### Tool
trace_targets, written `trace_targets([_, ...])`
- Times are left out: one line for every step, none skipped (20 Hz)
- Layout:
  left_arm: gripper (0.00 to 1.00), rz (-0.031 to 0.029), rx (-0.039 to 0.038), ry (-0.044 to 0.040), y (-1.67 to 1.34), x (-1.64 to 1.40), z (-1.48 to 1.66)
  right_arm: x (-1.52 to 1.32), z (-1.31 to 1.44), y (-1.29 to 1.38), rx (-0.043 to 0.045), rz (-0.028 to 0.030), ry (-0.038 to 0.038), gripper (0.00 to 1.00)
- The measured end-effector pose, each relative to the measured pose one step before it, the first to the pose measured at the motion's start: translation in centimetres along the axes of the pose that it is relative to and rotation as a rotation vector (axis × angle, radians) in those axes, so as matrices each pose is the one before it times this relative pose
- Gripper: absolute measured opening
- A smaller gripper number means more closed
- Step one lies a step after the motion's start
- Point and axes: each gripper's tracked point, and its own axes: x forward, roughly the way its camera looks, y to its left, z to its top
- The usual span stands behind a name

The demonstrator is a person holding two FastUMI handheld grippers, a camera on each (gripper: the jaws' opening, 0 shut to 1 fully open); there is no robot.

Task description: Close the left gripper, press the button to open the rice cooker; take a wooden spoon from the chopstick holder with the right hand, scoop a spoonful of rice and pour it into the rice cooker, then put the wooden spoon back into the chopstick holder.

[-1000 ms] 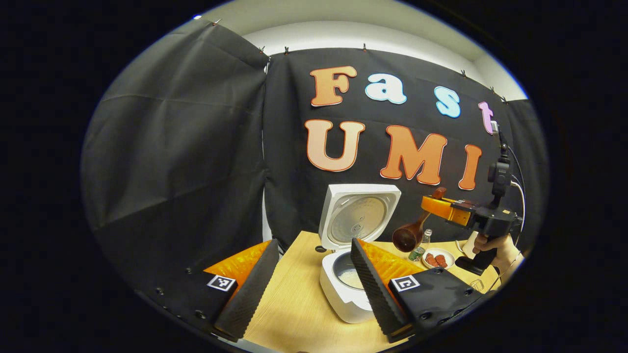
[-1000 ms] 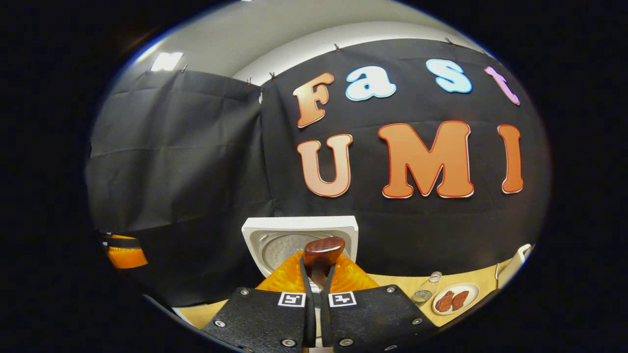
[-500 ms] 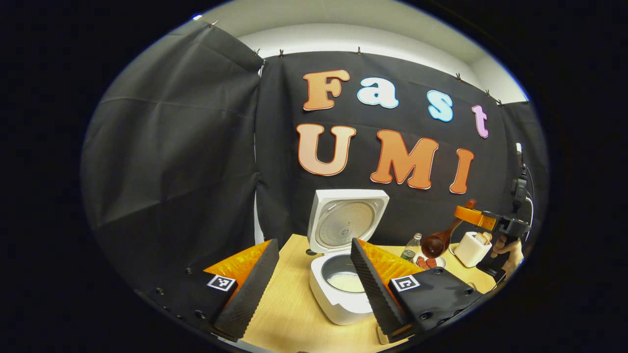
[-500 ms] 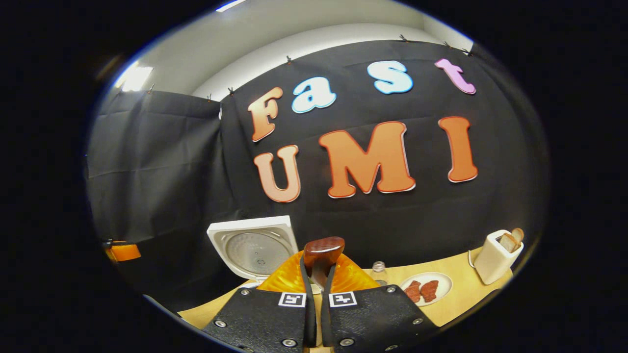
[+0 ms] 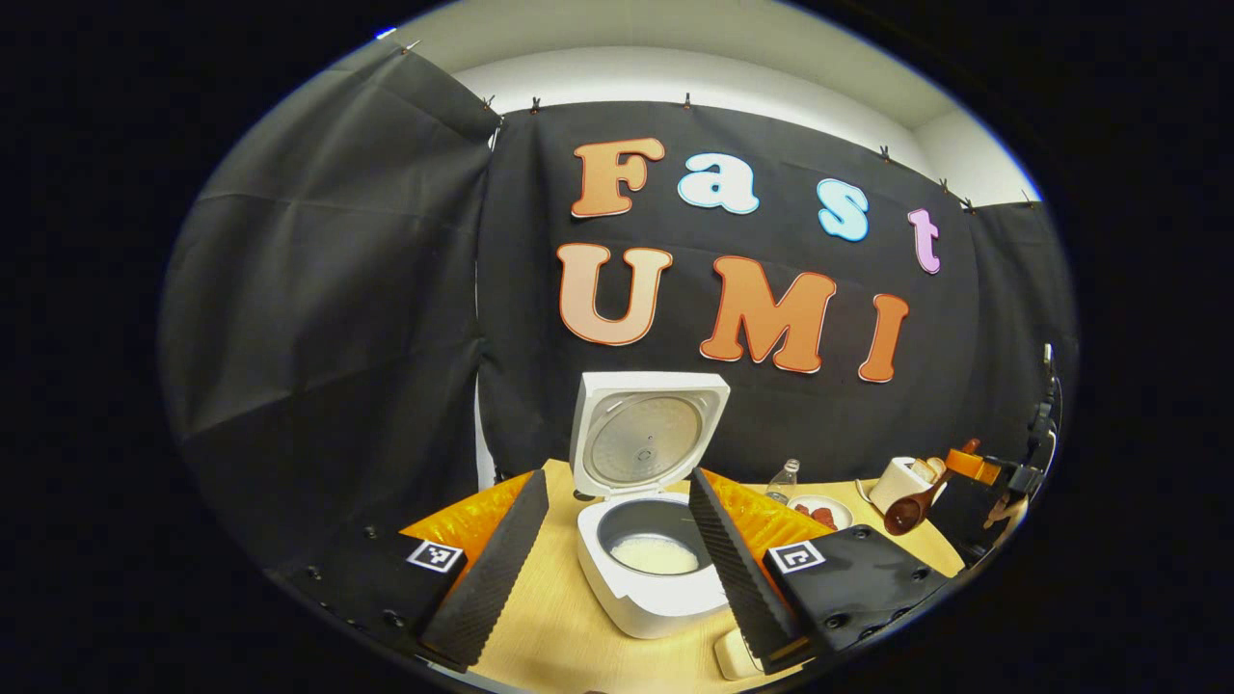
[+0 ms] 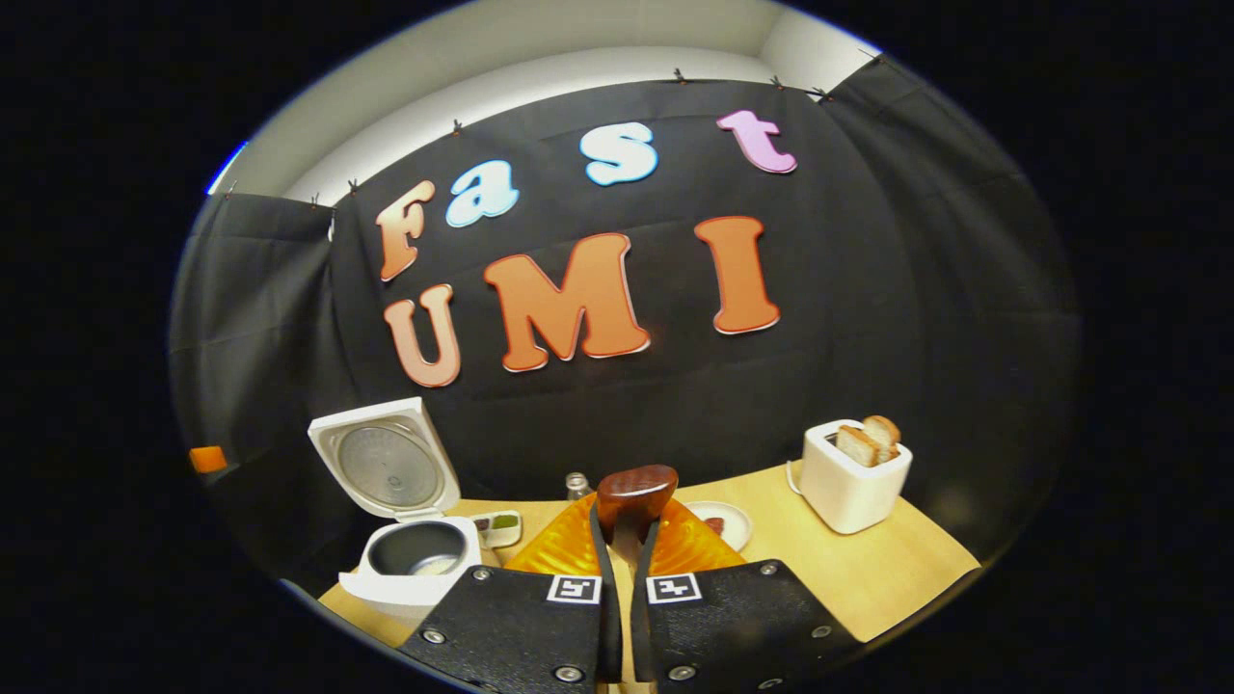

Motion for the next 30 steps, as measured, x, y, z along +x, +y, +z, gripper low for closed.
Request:
trace_targets([1.00, -0.00718, 0.00163, 0.00010, -0.424, -0.142, 0.056, -0.571, -0.872, -1.125, 0.01881, -0.01959, 0.01386, 0.03])
trace_targets([1.00, -0.00690, 0.00527, 0.00146, -0.427, -0.225, -0.009, -0.431, -0.847, -1.207, 0.02173, -0.02004, 0.01289, 0.03])
trace_targets([1.00, -0.00246, 0.00525, -0.00016, -0.198, -0.129, 0.087, -0.402, -0.865, -1.093, 0.01726, -0.02081, 0.01196, 0.03])
trace_targets([1.00, 0.00142, 0.00461, -0.00150, -0.094, -0.248, 0.001, -0.309, -0.980, -1.026, 0.01022, -0.01916, 0.01389, 0.03])
trace_targets([0.99, 0.00127, 0.00013, -0.00397, -0.112, -0.218, 0.081, -0.284, -1.068, -0.876, 0.00649, -0.01723, 0.01503, 0.03])
trace_targets([0.99, 0.00040, -0.00270, -0.00079, -0.142, -0.324, -0.058, -0.110, -0.974, -0.799, 0.00785, -0.01775, 0.01417, 0.03])
trace_targets([1.00, 0.00081, -0.00430, 0.00277, -0.105, -0.177, -0.140, -0.002, -0.818, -0.759, 0.00707, -0.01673, 0.01126, 0.03])
trace_targets([1.00, 0.00194, -0.00309, 0.00618, 0.002, -0.185, -0.334, 0.064, -0.804, -0.605, 0.00615, -0.01349, 0.00899, 0.03])
trace_targets([1.00, 0.00265, -0.00103, 0.00573, -0.003, -0.189, -0.182, 0.065, -0.824, -0.536, 0.00543, -0.01369, 0.00928, 0.03])
trace_targets([1.00, 0.00152, -0.00036, 0.00367, -0.086, -0.284, -0.100, 0.251, -0.860, -0.543, 0.00368, -0.01014, 0.01380, 0.03])
trace_targets([1.00, 0.00024, -0.00002, 0.00277, 0.001, -0.247, -0.036, 0.347, -0.926, -0.557, 0.00848, -0.00977, 0.01698, 0.03])
trace_targets([1.00, 0.00177, 0.00045, 0.00454, -0.002, -0.269, -0.209, 0.407, -0.852, -0.415, 0.01339, -0.00744, 0.01766, 0.03])
trace_targets([1.00, 0.00308, 0.00196, 0.00391, 0.027, -0.188, -0.130, 0.400, -0.649, -0.353, 0.01362, -0.00715, 0.00932, 0.03])
trace_targets([1.00, 0.00254, 0.00301, 0.00242, 0.031, -0.188, -0.095, 0.118, -0.691, -0.518, 0.01597, -0.00236, 0.00422, 0.03])
trace_targets([1.00, 0.00251, 0.00441, 0.00180, 0.049, -0.143, 0.018, 0.285, -0.667, -0.343, 0.02071, -0.00423, 0.01137, 0.04])
trace_targets([1.00, 0.00406, 0.00544, 0.00319, 0.078, -0.121, -0.118, 0.389, -0.676, -0.312, 0.02192, -0.00254, 0.01432, 0.04])
trace_targets([1.00, 0.00311, 0.00414, 0.00283, 0.129, -0.041, -0.094, 0.424, -0.518, -0.378, 0.02485, -0.00316, 0.01370, 0.04])
trace_targets([1.00, 0.00100, 0.00180, 0.00454, 0.029, -0.010, -0.222, 0.435, -0.445, -0.510, 0.02223, -0.00813, 0.00915, 0.04])
trace_targets([1.00, 0.00017, -0.00018, 0.00726, 0.002, 0.036, -0.144, 0.099, -0.500, -0.237, 0.01585, 0.00449, 0.01251, 0.05])
trace_targets([1.00, 0.00077, -0.00150, 0.00322, -0.031, 0.046, -0.046, 0.095, 0.604, -0.373, 0.02529, -0.00716, -0.02219, 0.05])
trace_targets([0.99, 0.00026, -0.00197, -0.00165, -0.051, -0.046, 0.081, 0.059, -0.038, -0.410, 0.01262, -0.00626, 0.00161, 0.08])
trace_targets([0.99, -0.00057, -0.00489, -0.00090, -0.006, 0.158, 0.089, -0.117, 0.080, -0.209, 0.01668, 0.00580, 0.00390, 0.10])
trace_targets([0.99, -0.00150, -0.00591, -0.00019, -0.161, 0.057, -0.013, -0.174, -0.045, -0.478, 0.01497, 0.00116, 0.00250, 0.13])
trace_targets([1.00, -0.00374, -0.00538, -0.00020, -0.202, 0.141, 0.106, -0.133, 0.080, -0.459, 0.00823, -0.00357, 0.00398, 0.15])
trace_targets([0.99, -0.00855, -0.00223, 0.00052, -0.366, 0.195, 0.087, -0.059, 0.082, -0.301, 0.00756, -0.00064, 0.00325, 0.18])
trace_targets([0.99, -0.00853, 0.00052, -0.00225, -0.405, 0.121, 0.135, -0.099, 0.060, -0.329, 0.00815, -0.00547, 0.00309, 0.18])
trace_targets([0.99, -0.00631, 0.00189, -0.00437, -0.362, 0.020, 0.191, 0.042, 0.068, -0.452, 0.00461, -0.01112, 0.00525, 0.20])
trace_targets([0.99, -0.00607, 0.00253, -0.00388, -0.371, 0.097, 0.145, -0.038, -0.041, -0.490, -0.00541, -0.01300, 0.00770, 0.22])
trace_targets([0.99, -0.00367, 0.00169, -0.00216, -0.349, 0.150, 0.141, 0.047, -0.165, -0.566, -0.01172, -0.01500, 0.01070, 0.28])
trace_targets([0.99, -0.00542, 0.00011, -0.00097, -0.293, 0.130, -0.019, -0.100, 0.017, -0.278, -0.01414, -0.00615, 0.00362, 0.38])
